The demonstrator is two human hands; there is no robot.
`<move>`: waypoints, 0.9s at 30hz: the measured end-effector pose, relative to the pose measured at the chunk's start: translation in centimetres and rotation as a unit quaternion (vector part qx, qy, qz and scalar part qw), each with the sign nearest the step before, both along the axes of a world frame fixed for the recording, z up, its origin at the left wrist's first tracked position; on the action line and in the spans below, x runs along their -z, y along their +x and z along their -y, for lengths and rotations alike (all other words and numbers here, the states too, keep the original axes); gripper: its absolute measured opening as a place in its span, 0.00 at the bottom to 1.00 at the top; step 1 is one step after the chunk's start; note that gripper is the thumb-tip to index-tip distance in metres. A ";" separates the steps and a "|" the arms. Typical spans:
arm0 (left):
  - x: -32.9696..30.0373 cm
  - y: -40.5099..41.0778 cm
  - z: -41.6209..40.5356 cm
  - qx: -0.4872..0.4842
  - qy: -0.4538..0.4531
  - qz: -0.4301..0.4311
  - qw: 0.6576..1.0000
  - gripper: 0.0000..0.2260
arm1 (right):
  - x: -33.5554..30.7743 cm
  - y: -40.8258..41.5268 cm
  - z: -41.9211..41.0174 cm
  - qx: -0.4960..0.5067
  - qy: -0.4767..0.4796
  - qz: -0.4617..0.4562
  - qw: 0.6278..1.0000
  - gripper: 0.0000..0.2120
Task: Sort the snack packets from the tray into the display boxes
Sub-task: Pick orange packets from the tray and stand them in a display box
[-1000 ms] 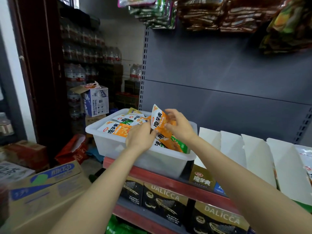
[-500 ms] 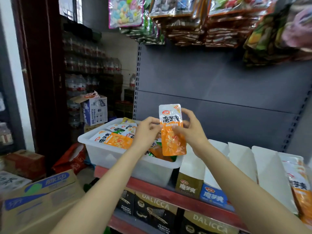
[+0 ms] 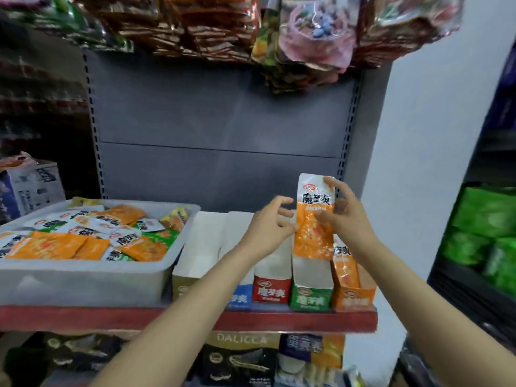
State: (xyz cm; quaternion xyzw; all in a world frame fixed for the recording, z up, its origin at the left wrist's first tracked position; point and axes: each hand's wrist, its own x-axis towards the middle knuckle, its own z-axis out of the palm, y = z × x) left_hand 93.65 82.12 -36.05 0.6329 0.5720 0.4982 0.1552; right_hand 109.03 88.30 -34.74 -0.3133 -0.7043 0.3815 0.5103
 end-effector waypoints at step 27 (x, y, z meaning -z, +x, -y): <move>3.5 1.3 -3.7 -0.035 -0.095 -0.223 0.970 0.28 | 4.7 5.1 -4.8 0.175 0.087 0.410 0.891 0.33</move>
